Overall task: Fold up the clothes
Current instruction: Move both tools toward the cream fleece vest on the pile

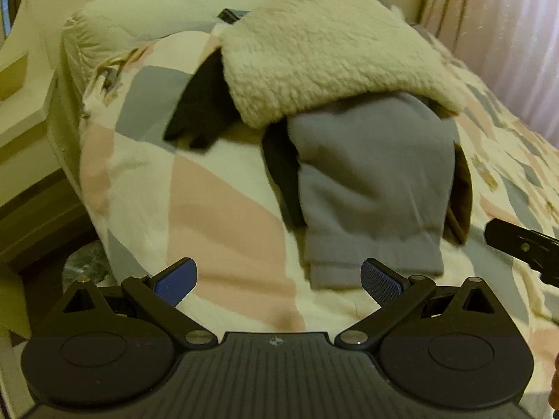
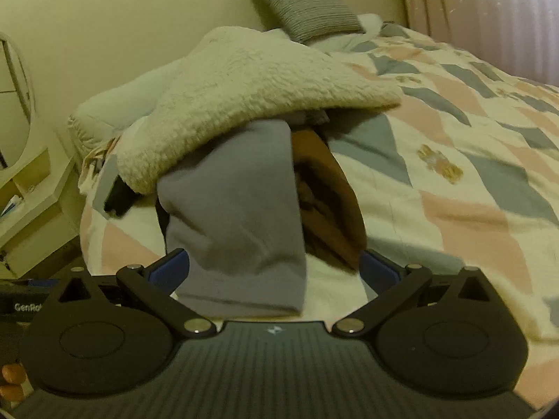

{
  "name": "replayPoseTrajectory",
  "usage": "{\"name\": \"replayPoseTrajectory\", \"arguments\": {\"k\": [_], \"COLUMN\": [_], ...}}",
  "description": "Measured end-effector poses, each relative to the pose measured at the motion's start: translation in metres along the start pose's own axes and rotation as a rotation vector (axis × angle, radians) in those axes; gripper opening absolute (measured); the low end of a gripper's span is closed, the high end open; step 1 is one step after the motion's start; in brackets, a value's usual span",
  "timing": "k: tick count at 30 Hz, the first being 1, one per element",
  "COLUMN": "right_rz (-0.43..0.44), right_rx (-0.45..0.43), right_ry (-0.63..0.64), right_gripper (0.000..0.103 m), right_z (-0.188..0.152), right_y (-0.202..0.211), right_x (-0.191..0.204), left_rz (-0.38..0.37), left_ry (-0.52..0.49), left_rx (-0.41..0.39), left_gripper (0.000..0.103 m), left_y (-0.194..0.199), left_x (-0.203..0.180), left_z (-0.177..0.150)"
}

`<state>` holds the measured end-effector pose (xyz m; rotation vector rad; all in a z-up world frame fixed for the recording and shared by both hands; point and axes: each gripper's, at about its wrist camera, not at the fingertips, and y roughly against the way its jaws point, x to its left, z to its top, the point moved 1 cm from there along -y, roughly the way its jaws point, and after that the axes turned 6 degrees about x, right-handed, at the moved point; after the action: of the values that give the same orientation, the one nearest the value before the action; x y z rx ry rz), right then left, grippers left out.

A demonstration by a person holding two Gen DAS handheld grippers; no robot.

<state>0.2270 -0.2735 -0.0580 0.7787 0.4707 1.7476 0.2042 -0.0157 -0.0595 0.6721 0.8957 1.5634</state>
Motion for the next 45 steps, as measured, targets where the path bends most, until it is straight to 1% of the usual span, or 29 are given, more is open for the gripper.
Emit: {"name": "replayPoseTrajectory", "arguments": {"k": [3,7,8,13,16,18,22,26,28,32,34,37,40,42,45], "right_rz": [0.012,0.023,0.031,0.036,0.039,0.041,0.048,0.066,0.073,0.064,0.054,0.025,0.001,-0.025,-0.032], "right_rx": [0.028,0.061,0.064,0.058,0.048,0.043,0.046,0.039,0.033,0.039,0.050,0.082,0.100,0.123,0.164], "right_ry": [0.008,-0.007,-0.012,-0.014,-0.011,-0.004,0.011,0.018,0.024,0.038,0.040,0.021,-0.006,-0.022,-0.023], "right_gripper": [0.103,0.103,0.103,0.103,0.103,0.103,0.103,0.103,0.103,0.103,0.103,0.103,0.103,0.103,0.103], "right_z": [0.033,0.078,0.089,0.139,0.161,0.169,0.177,0.178,0.178,0.180,0.180,0.183,0.190,0.198,0.211], "right_y": [0.017,0.046,0.055,0.109,0.139,0.157,0.181,0.194,0.197,0.190,0.180,0.158,0.130,0.105,0.068], "right_x": [0.006,0.004,0.004,0.002,0.000,-0.001,-0.002,0.001,0.004,0.012,0.015,0.019,0.025,0.033,0.050], "left_rz": [0.013,0.030,0.025,0.009,0.004,0.006,0.054,0.081,0.079,0.056,0.044,0.031,0.004,-0.004,-0.031], "left_ry": [0.026,0.062,0.080,0.164,0.175,0.162,0.134,0.134,0.130,0.141,0.146,0.164,0.170,0.185,0.195], "left_rx": [0.039,0.040,0.050,0.081,0.088,0.083,0.064,0.066,0.070,0.082,0.088,0.109,0.134,0.162,0.191], "left_gripper": [0.103,0.103,0.103,0.103,0.103,0.103,0.103,0.103,0.103,0.103,0.103,0.103,0.103,0.103,0.103], "left_y": [0.021,0.059,0.069,0.122,0.151,0.168,0.199,0.220,0.226,0.215,0.210,0.184,0.153,0.130,0.097], "left_x": [0.000,-0.006,-0.008,-0.021,-0.029,-0.034,-0.039,-0.037,-0.035,-0.021,-0.015,0.002,0.022,0.036,0.057], "left_z": [0.027,0.060,0.067,0.095,0.105,0.109,0.112,0.110,0.108,0.113,0.115,0.127,0.146,0.162,0.185]}}
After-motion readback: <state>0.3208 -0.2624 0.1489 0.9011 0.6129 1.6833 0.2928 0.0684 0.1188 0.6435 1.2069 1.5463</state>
